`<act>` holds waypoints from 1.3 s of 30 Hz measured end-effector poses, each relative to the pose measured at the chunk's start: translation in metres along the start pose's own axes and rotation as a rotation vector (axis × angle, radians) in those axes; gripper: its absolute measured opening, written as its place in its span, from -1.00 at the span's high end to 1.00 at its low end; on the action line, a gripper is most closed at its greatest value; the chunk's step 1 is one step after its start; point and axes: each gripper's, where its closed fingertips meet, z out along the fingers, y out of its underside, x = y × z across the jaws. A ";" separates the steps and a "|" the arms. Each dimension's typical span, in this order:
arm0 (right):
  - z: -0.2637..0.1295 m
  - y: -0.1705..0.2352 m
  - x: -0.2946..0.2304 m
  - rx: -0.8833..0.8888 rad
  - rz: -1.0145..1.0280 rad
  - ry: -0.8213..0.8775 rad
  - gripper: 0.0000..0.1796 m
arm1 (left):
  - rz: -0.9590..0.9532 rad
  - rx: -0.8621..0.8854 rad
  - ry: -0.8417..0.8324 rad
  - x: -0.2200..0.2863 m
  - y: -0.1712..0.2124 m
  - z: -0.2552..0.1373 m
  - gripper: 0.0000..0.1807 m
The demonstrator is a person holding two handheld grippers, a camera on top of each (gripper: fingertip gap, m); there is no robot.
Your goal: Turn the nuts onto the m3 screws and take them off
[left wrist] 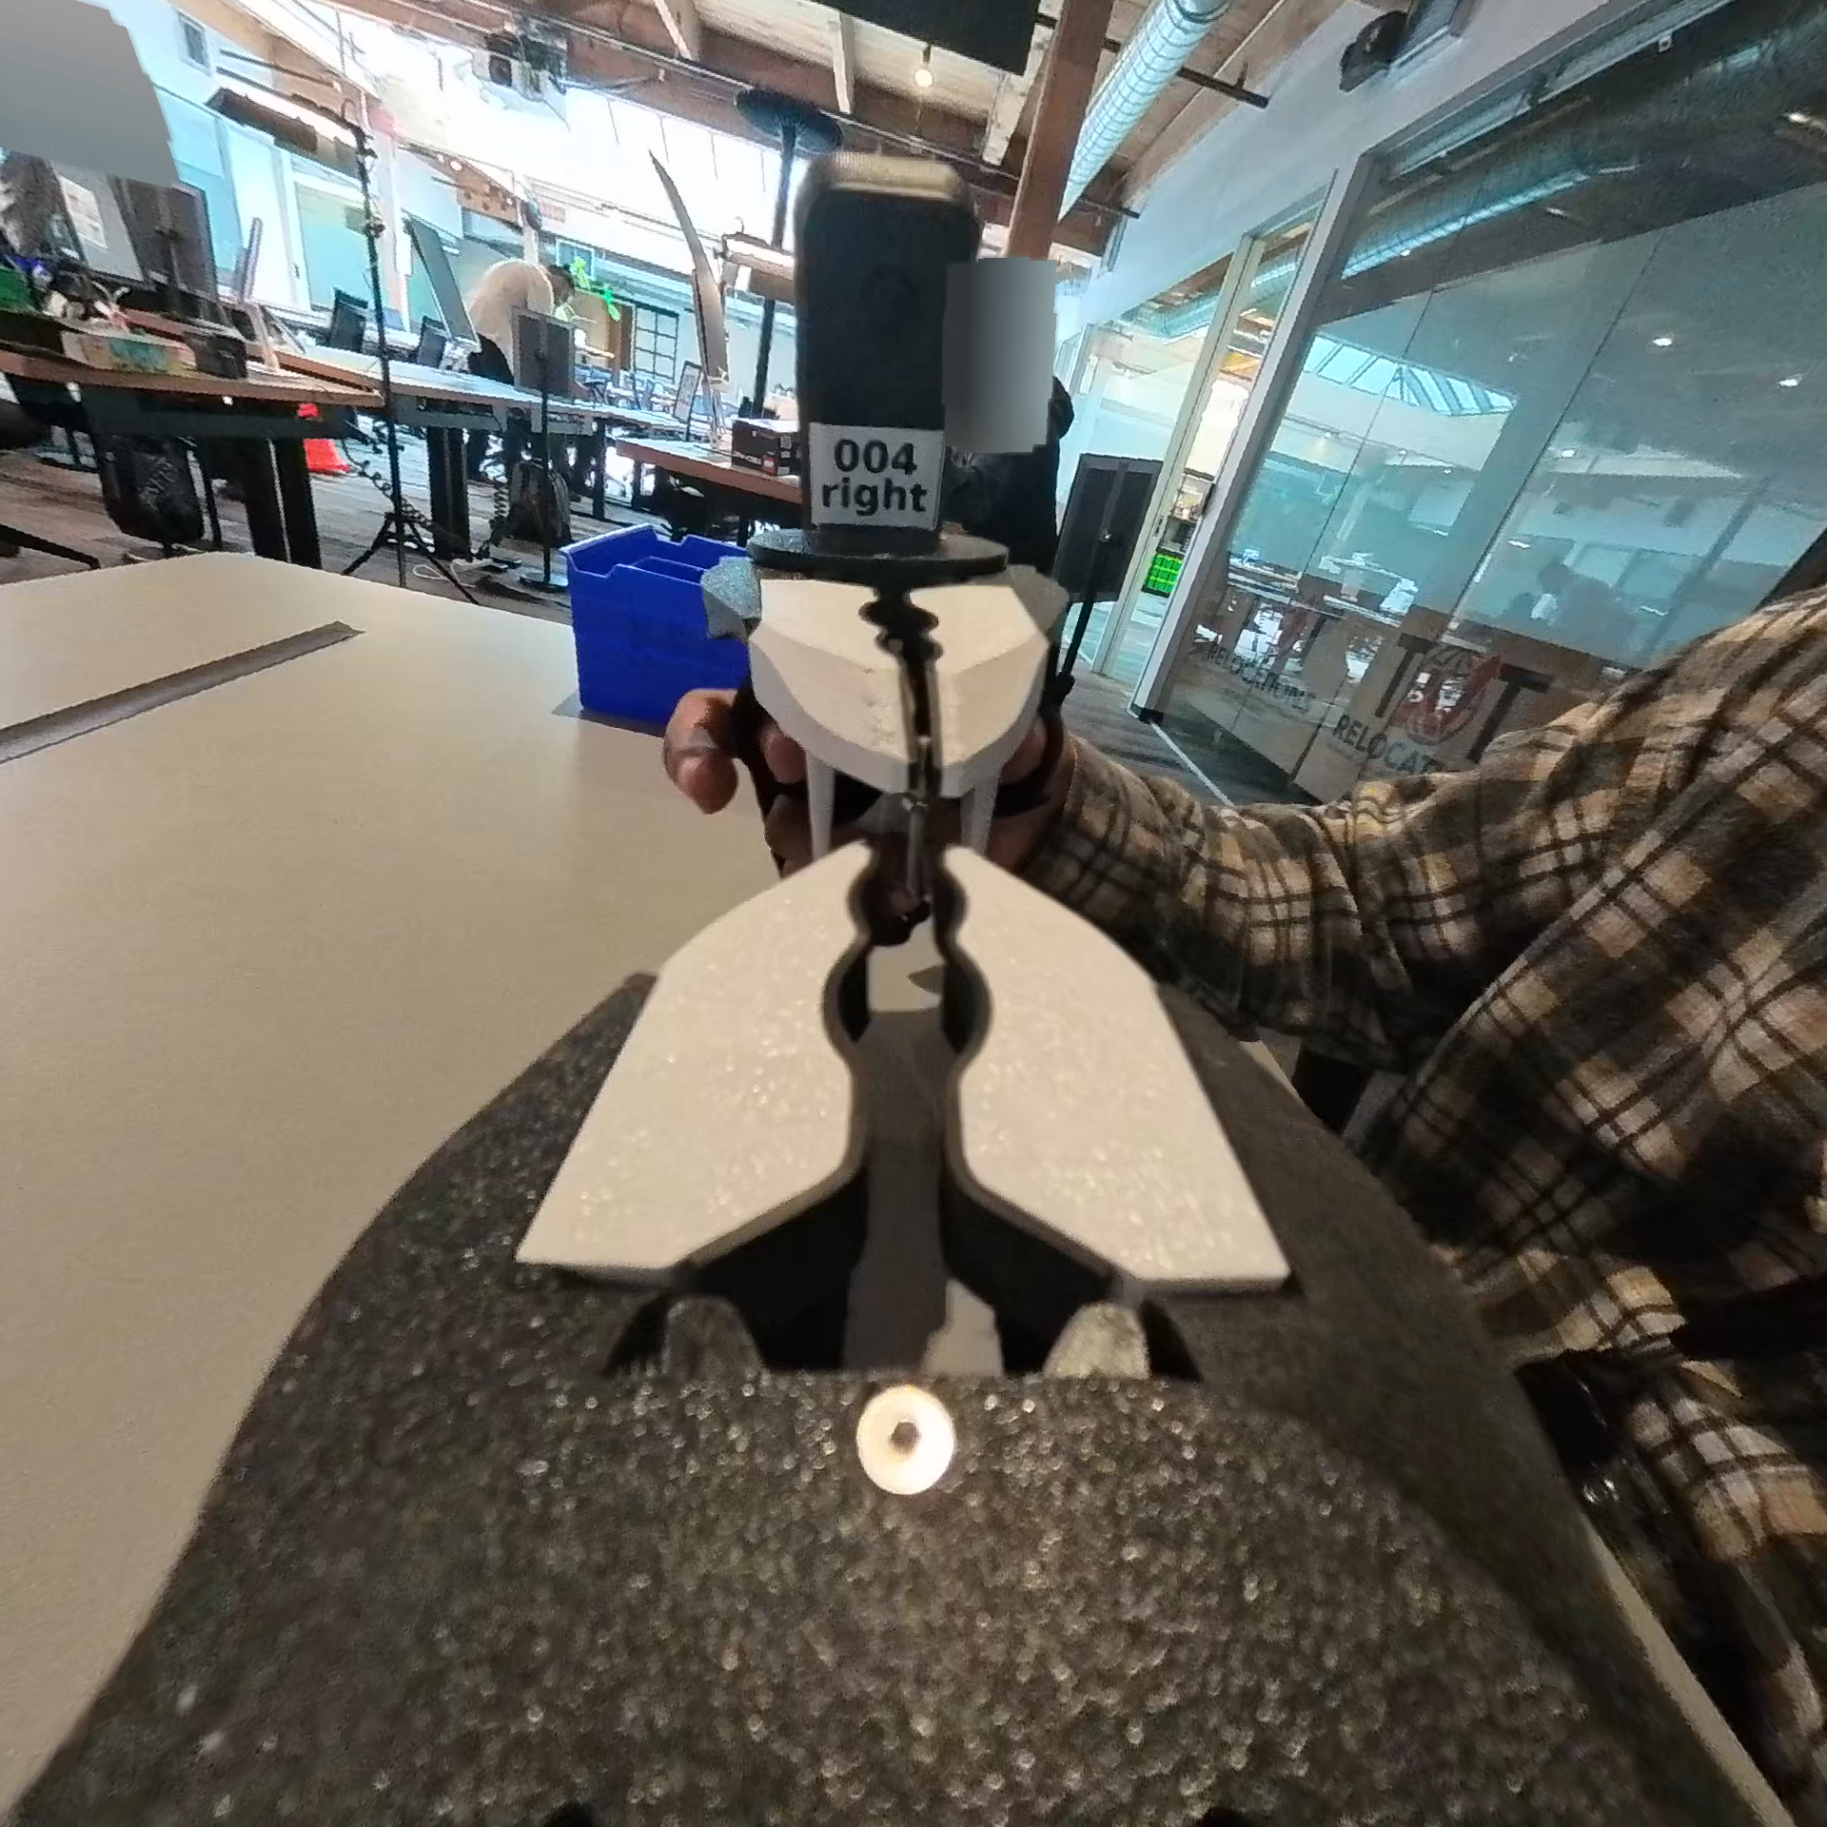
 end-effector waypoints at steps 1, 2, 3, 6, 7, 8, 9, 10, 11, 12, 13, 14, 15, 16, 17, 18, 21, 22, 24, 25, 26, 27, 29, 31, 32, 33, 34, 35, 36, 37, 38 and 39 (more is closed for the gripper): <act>0.000 -0.001 -0.001 0.006 0.012 -0.010 0.98 | -0.004 -0.005 -0.008 -0.001 0.001 0.002 0.79; -0.001 -0.002 -0.001 0.017 0.027 -0.019 0.98 | -0.005 -0.016 -0.014 -0.002 0.004 0.003 0.76; -0.001 -0.002 -0.001 0.024 0.040 -0.026 0.98 | -0.003 -0.027 -0.014 -0.002 0.006 0.005 0.76; -0.003 -0.003 0.000 0.032 0.052 -0.027 0.98 | 0.012 -0.041 -0.006 0.001 0.008 0.008 0.79; -0.004 -0.003 -0.001 0.034 0.055 -0.029 0.98 | 0.017 -0.041 -0.004 0.002 0.008 0.009 0.80; -0.004 -0.003 -0.001 0.034 0.057 -0.031 0.98 | 0.020 -0.039 0.000 0.003 0.007 0.009 0.82; -0.004 -0.003 -0.001 0.031 0.059 -0.032 0.98 | 0.021 -0.038 0.002 0.003 0.007 0.009 0.83; -0.004 -0.003 0.000 0.031 0.060 -0.031 0.98 | 0.020 -0.038 0.003 0.003 0.007 0.009 0.83; -0.004 -0.003 -0.001 0.032 0.061 -0.035 0.98 | 0.019 -0.039 0.005 0.004 0.007 0.009 0.84; -0.003 -0.003 -0.001 0.033 0.065 -0.039 0.98 | 0.018 -0.038 0.006 0.004 0.007 0.009 0.85; -0.003 -0.002 -0.001 0.034 0.066 -0.038 0.98 | 0.017 -0.038 0.005 0.004 0.007 0.009 0.85; -0.002 -0.002 -0.001 0.034 0.067 -0.041 0.98 | 0.017 -0.038 0.003 0.003 0.007 0.009 0.86; -0.002 -0.002 -0.002 0.033 0.068 -0.046 0.98 | 0.017 -0.038 0.004 0.004 0.006 0.009 0.87; -0.001 -0.002 -0.002 0.035 0.070 -0.046 0.98 | 0.018 -0.036 0.005 0.004 0.006 0.008 0.89; -0.001 -0.002 -0.002 0.035 0.070 -0.046 0.98 | 0.020 -0.035 0.006 0.004 0.006 0.008 0.93; -0.001 -0.002 -0.002 0.037 0.071 -0.049 0.98 | 0.022 -0.036 0.005 0.004 0.006 0.008 0.95; 0.000 -0.002 -0.002 0.042 0.074 -0.049 0.98 | 0.017 -0.039 0.002 0.004 0.006 0.008 0.95; 0.000 -0.001 -0.002 0.042 0.075 -0.052 0.98 | 0.019 -0.041 0.003 0.004 0.007 0.008 0.95; 0.000 -0.002 -0.002 0.054 0.070 -0.052 0.97 | 0.029 -0.033 0.005 0.006 0.005 0.008 0.96; 0.000 -0.004 -0.001 0.063 0.068 -0.045 0.92 | 0.031 -0.024 0.008 0.007 0.004 0.008 0.96; -0.001 -0.005 0.002 0.070 0.072 -0.021 0.75 | 0.032 -0.017 0.010 0.008 0.003 0.008 0.96; -0.003 -0.006 0.005 0.076 0.069 -0.001 0.62 | 0.036 -0.014 0.008 0.009 0.002 0.008 0.96; -0.005 -0.012 0.008 0.108 0.048 0.041 0.41 | 0.048 -0.011 0.002 0.009 0.001 0.008 0.96; -0.002 -0.016 0.010 0.130 0.029 0.069 0.25 | 0.051 -0.005 0.006 0.010 -0.001 0.007 0.96; 0.001 -0.017 0.009 0.127 0.022 0.075 0.22 | 0.053 0.001 0.009 0.011 -0.002 0.007 0.96; 0.003 -0.016 0.010 0.119 0.018 0.085 0.20 | 0.056 0.004 0.013 0.012 -0.003 0.007 0.96; 0.005 -0.015 0.012 0.112 0.014 0.103 0.17 | 0.060 0.005 0.018 0.014 -0.003 0.008 0.96; 0.005 -0.014 0.013 0.106 0.009 0.112 0.16 | 0.067 0.009 0.021 0.015 -0.004 0.008 0.96; 0.005 -0.013 0.014 0.099 0.006 0.119 0.17 | 0.074 0.016 0.026 0.017 -0.005 0.008 0.96; 0.003 -0.013 0.016 0.095 0.005 0.132 0.18 | 0.081 0.020 0.032 0.019 -0.007 0.008 0.96; 0.001 -0.013 0.018 0.097 0.000 0.141 0.19 | 0.089 0.024 0.033 0.020 -0.008 0.008 0.96; -0.003 -0.015 0.018 0.101 -0.002 0.141 0.20 | 0.097 0.030 0.030 0.021 -0.009 0.007 0.96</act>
